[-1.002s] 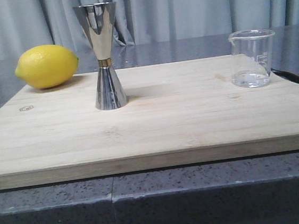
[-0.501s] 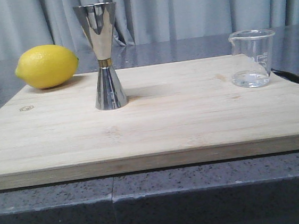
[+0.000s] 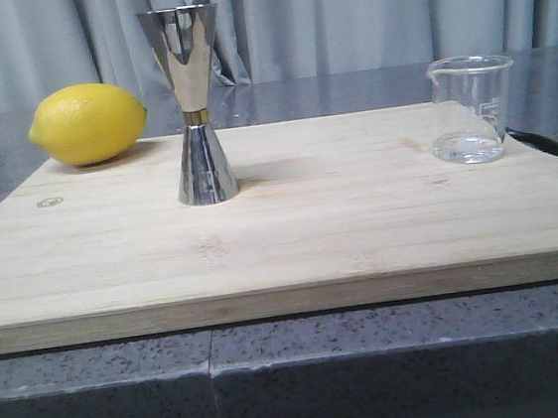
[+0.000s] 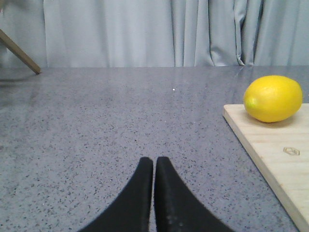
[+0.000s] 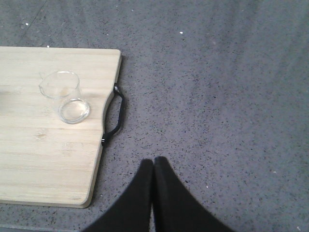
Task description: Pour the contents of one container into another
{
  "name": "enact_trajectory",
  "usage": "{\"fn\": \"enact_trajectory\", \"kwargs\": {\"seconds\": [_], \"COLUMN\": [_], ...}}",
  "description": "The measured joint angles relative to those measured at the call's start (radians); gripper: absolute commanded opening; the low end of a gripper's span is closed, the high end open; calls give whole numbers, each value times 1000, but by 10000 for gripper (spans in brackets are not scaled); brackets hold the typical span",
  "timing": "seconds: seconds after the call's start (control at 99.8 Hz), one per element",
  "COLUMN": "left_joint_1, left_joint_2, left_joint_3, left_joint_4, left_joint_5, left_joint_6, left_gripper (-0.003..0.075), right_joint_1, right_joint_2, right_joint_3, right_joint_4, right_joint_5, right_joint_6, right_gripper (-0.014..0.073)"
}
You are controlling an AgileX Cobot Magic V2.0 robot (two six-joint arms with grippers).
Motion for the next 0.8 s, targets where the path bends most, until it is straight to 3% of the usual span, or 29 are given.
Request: {"fn": "enact_trajectory", "kwargs": {"seconds": [0.22, 0.801], "left_joint_1": [0, 0], "left_joint_2": [0, 0], "left_joint_3": [46, 46], "left_joint_4": [-3, -9], "left_joint_5": [-137, -156], "left_joint_6": [0, 0], "left_gripper": [-19, -19], "right_joint_1": [0, 0], "right_joint_2": [0, 0], "right_joint_3": [0, 0], "right_joint_4": [0, -2], "right_joint_5": [0, 0], "right_joint_6": [0, 0], "right_gripper": [-65, -65]}}
